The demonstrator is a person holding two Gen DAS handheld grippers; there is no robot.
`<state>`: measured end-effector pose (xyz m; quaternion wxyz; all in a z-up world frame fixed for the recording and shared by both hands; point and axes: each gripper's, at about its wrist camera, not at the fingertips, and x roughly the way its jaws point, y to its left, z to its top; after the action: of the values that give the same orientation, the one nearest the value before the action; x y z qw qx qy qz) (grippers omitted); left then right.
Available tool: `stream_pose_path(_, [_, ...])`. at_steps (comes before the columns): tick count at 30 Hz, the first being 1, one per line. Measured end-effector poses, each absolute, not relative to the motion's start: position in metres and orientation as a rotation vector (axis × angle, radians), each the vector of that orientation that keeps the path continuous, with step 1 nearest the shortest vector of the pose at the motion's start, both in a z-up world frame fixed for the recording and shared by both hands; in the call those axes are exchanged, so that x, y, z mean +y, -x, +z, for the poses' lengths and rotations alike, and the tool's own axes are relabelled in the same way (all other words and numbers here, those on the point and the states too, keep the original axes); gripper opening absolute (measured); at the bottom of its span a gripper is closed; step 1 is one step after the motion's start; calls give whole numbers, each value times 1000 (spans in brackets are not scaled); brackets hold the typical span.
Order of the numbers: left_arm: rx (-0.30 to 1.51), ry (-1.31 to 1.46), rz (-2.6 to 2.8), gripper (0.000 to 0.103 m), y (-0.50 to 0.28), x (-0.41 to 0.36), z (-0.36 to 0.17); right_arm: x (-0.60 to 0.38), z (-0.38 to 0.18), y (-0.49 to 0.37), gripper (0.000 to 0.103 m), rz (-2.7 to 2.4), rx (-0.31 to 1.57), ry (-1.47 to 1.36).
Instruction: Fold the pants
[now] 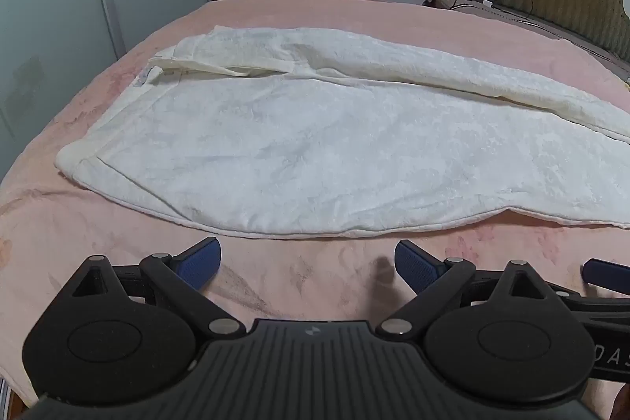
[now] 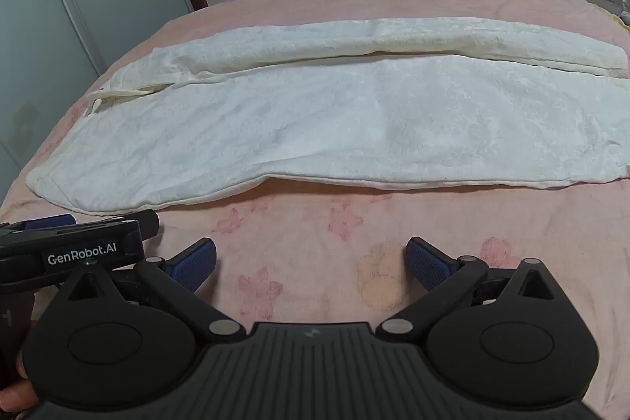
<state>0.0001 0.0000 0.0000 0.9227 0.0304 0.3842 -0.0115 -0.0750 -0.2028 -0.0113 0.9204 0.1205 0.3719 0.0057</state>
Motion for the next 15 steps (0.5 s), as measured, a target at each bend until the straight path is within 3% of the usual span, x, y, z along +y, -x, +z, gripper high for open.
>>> stream_pose_path(15, [783,-61,-14,97,2,2,0,-202,-11,74,103,11,765,-245])
